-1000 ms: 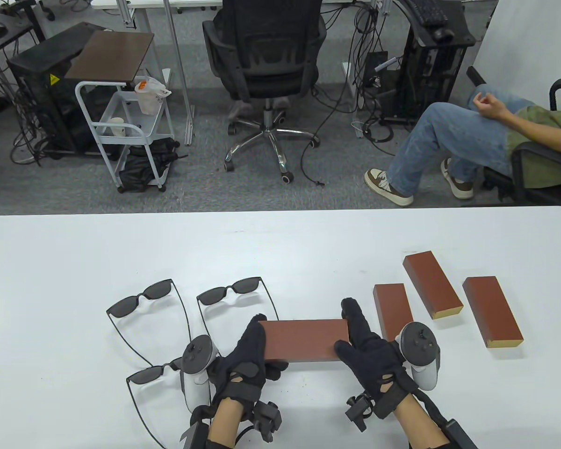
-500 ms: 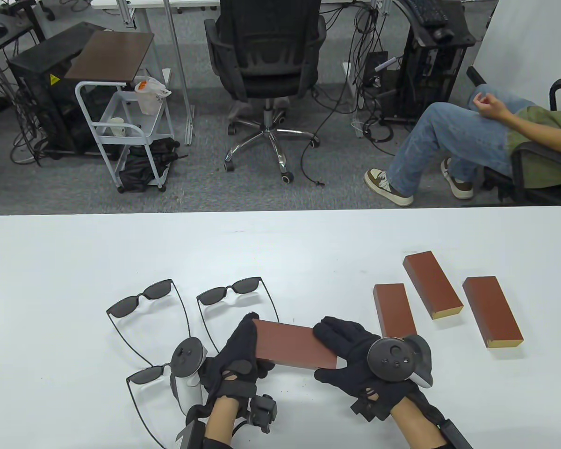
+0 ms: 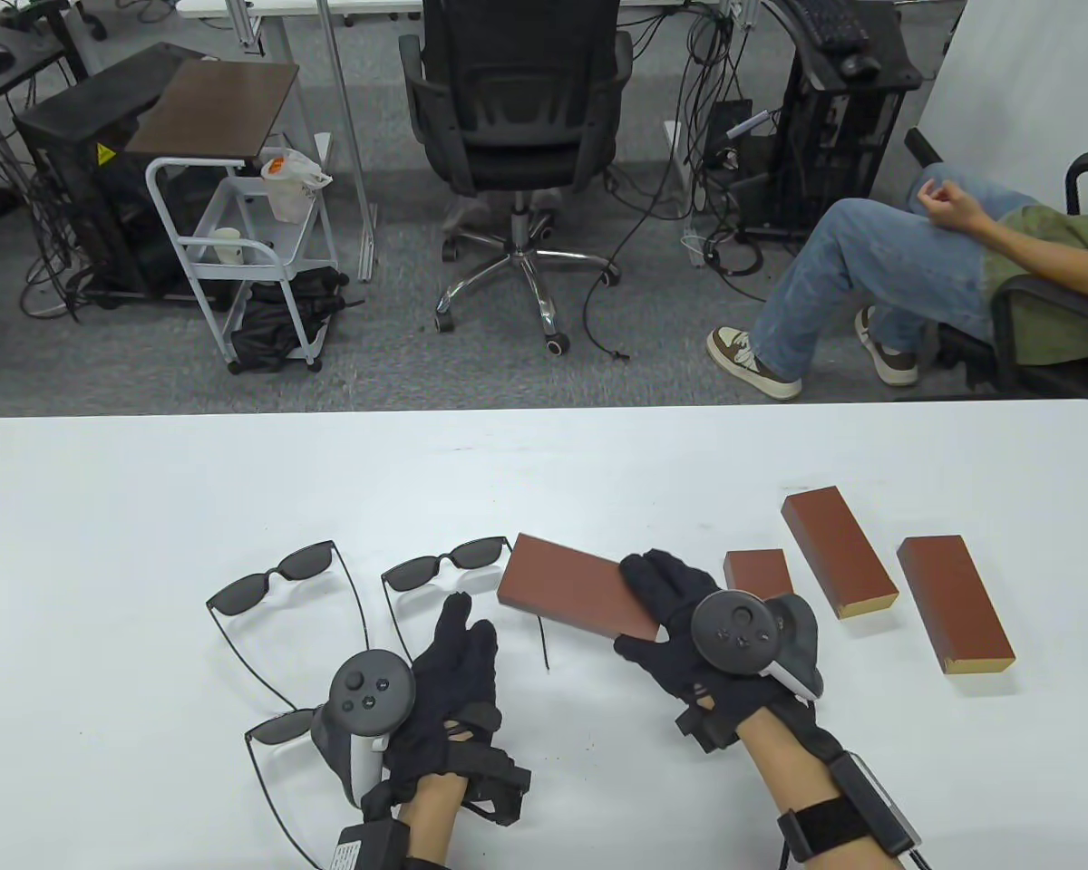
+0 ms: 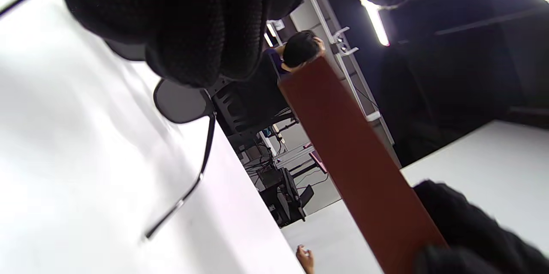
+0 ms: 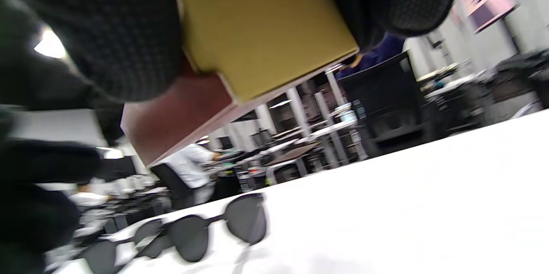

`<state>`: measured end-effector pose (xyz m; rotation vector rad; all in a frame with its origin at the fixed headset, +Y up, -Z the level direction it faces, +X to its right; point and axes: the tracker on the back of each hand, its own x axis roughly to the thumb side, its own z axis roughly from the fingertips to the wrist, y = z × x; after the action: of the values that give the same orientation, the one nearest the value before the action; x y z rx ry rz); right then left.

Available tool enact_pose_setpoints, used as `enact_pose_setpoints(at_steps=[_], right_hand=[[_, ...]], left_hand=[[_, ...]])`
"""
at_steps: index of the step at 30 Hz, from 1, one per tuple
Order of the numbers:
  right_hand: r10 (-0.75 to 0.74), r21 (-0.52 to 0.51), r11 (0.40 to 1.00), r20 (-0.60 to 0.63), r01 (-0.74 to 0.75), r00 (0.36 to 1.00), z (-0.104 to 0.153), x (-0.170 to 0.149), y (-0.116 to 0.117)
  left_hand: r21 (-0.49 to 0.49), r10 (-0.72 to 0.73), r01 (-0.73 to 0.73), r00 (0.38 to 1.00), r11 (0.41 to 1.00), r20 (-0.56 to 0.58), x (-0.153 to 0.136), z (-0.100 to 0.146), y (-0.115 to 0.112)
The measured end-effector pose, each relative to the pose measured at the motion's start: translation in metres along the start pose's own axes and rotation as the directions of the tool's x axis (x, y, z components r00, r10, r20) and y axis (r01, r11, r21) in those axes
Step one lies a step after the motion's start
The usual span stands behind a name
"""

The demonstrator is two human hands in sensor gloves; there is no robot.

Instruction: Slide to open storage boxes and store sunglasses

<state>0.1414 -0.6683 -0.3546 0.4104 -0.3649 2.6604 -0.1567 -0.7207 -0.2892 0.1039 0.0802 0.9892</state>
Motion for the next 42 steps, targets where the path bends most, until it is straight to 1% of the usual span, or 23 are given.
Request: enact_pose_setpoints(at_steps=[1, 2, 4, 9, 11, 15, 19, 22, 24, 25, 27, 29, 31, 37, 41, 42], right_hand=[[0.027, -0.002, 1.000, -0.025, -0.027, 0.999, -0.005, 0.000, 0.000], [0.076, -0.005, 0.997, -0.062, -0.076, 0.995, -0.014, -0.001, 0.002], [0.158, -0.008, 0.987, -0.106, -0.159, 0.982, -0.031, -0.001, 0.005], [0.227, 0.052, 0.974, -0.226, -0.221, 0.947, -0.063, -0.005, 0.020], [0.245, 0.086, 0.969, -0.261, -0.230, 0.934, -0.073, -0.008, 0.031], [0.283, 0.138, 0.958, -0.288, -0.253, 0.915, -0.086, -0.011, 0.051], [0.266, 0.190, 0.958, -0.302, -0.215, 0.916, -0.094, -0.012, 0.072], [0.309, 0.226, 0.941, -0.265, -0.253, 0.913, -0.101, -0.007, 0.084], [0.308, 0.244, 0.938, -0.258, -0.246, 0.916, -0.104, -0.004, 0.091], [0.310, 0.269, 0.933, -0.261, -0.239, 0.914, -0.106, -0.003, 0.095], [0.345, 0.328, 0.910, -0.260, -0.254, 0.902, -0.108, -0.002, 0.103], [0.422, 0.389, 0.865, -0.226, -0.316, 0.878, -0.109, -0.001, 0.111], [0.470, 0.423, 0.834, -0.205, -0.355, 0.859, -0.109, -0.002, 0.118], [0.486, 0.452, 0.815, -0.192, -0.363, 0.852, -0.105, -0.007, 0.128], [0.489, 0.471, 0.804, -0.179, -0.362, 0.854, -0.101, -0.007, 0.124], [0.483, 0.454, 0.813, -0.174, -0.365, 0.858, -0.099, -0.007, 0.119]], left_hand=[[0.003, -0.038, 0.038, 0.999, 0.999, 0.016, 0.002, 0.000, 0.001], [0.019, -0.109, 0.108, 0.993, 0.994, 0.054, 0.005, 0.000, 0.002], [0.056, -0.181, 0.175, 0.977, 0.983, 0.114, 0.011, 0.000, 0.004], [0.063, -0.276, 0.270, 0.952, 0.961, 0.133, 0.017, 0.001, 0.003], [0.062, -0.311, 0.305, 0.941, 0.950, 0.136, 0.018, 0.000, 0.002], [0.062, -0.370, 0.364, 0.918, 0.929, 0.143, 0.017, -0.001, 0.001], [0.060, -0.394, 0.390, 0.907, 0.919, 0.146, 0.017, -0.002, 0.000], [0.060, -0.398, 0.393, 0.906, 0.917, 0.143, 0.017, -0.002, 0.000], [0.060, -0.402, 0.398, 0.904, 0.915, 0.143, 0.017, -0.002, 0.000], [0.059, -0.405, 0.401, 0.903, 0.914, 0.142, 0.017, -0.002, 0.000], [0.059, -0.409, 0.405, 0.902, 0.912, 0.138, 0.017, -0.003, -0.001], [0.059, -0.415, 0.410, 0.900, 0.910, 0.137, 0.016, -0.003, -0.001], [0.059, -0.418, 0.413, 0.898, 0.909, 0.137, 0.016, -0.003, -0.001], [0.061, -0.426, 0.422, 0.893, 0.905, 0.145, 0.018, -0.004, -0.002], [0.069, -0.430, 0.424, 0.890, 0.903, 0.153, 0.018, -0.004, -0.002], [0.073, -0.430, 0.424, 0.889, 0.903, 0.158, 0.019, -0.004, -0.002]])
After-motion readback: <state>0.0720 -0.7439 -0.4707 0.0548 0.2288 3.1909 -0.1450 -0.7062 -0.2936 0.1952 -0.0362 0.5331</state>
